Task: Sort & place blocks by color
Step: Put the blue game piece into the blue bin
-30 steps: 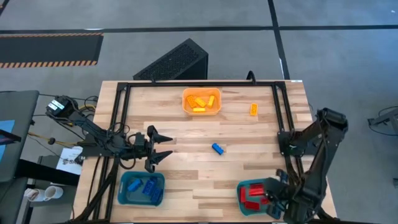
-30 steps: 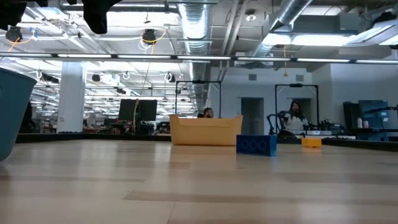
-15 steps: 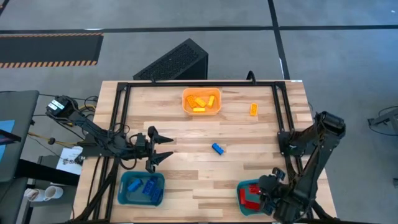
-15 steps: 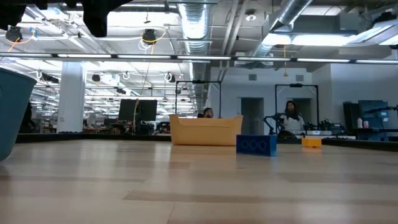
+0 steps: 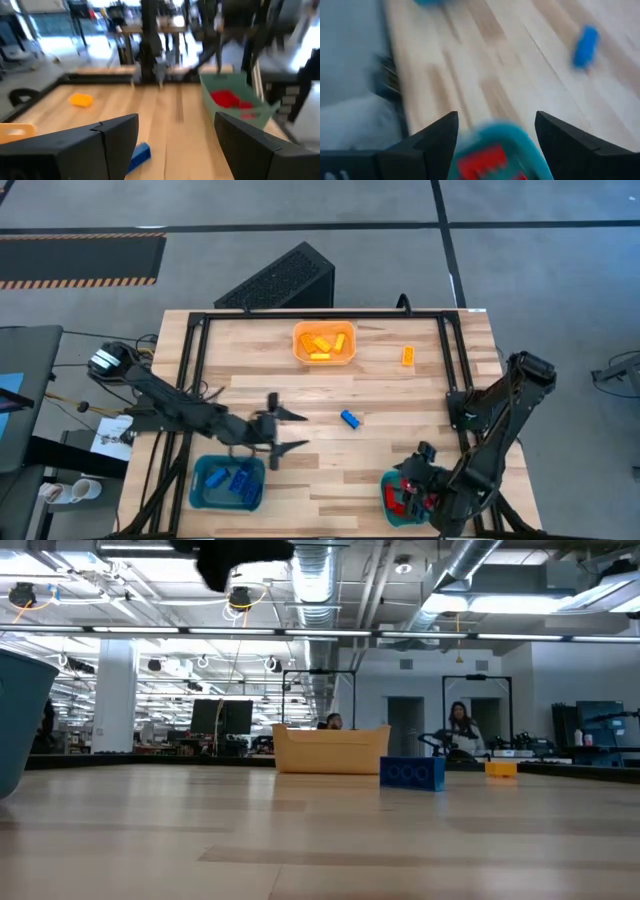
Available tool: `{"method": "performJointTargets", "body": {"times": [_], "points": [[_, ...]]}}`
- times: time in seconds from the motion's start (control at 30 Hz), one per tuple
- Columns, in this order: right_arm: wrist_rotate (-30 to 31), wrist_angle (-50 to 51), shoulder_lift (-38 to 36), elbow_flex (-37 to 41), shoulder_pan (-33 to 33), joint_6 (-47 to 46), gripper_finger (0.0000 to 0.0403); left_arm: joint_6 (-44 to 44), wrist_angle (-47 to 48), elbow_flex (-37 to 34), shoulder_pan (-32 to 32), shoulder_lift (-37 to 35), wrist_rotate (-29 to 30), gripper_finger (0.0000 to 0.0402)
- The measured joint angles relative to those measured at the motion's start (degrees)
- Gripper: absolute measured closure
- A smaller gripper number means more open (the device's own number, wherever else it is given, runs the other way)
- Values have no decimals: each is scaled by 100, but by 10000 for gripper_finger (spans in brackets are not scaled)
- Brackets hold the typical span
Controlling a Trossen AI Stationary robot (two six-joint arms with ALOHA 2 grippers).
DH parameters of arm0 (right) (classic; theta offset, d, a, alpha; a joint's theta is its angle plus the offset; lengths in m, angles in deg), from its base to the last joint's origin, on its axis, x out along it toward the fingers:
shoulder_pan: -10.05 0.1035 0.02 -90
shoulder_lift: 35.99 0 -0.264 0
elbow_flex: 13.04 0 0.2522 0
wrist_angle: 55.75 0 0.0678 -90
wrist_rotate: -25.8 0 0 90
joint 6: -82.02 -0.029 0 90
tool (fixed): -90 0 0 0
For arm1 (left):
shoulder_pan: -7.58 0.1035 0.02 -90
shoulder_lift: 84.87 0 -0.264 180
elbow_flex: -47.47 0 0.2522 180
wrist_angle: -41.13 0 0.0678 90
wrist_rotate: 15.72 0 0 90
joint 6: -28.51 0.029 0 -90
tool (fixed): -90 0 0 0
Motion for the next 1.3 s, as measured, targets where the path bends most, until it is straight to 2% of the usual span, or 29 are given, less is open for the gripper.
{"method": "performJointTargets", "body": {"times": [0.13,0.27,0.4,0.57,0.7,1.0,1.3], "points": [[505,-1360,-289,0,8,1532,117,53,1192,1005,471,675,-809,152],[516,-2627,-461,-4,63,2936,117,355,2059,1913,962,1427,-1565,152],[354,-3314,-466,-4,139,3625,117,742,2700,2660,1423,2138,-2393,152],[314,-3363,-405,54,276,3718,117,1127,3170,3313,1927,2860,-2837,152],[357,-3346,-409,200,308,3688,117,1310,3284,3578,2256,3327,-3139,152],[332,-3345,-412,612,253,3315,117,1368,3243,3622,2558,4028,-3353,152],[319,-3354,-416,826,65,3238,117,1319,3285,3620,2551,4123,-3329,163]]}}
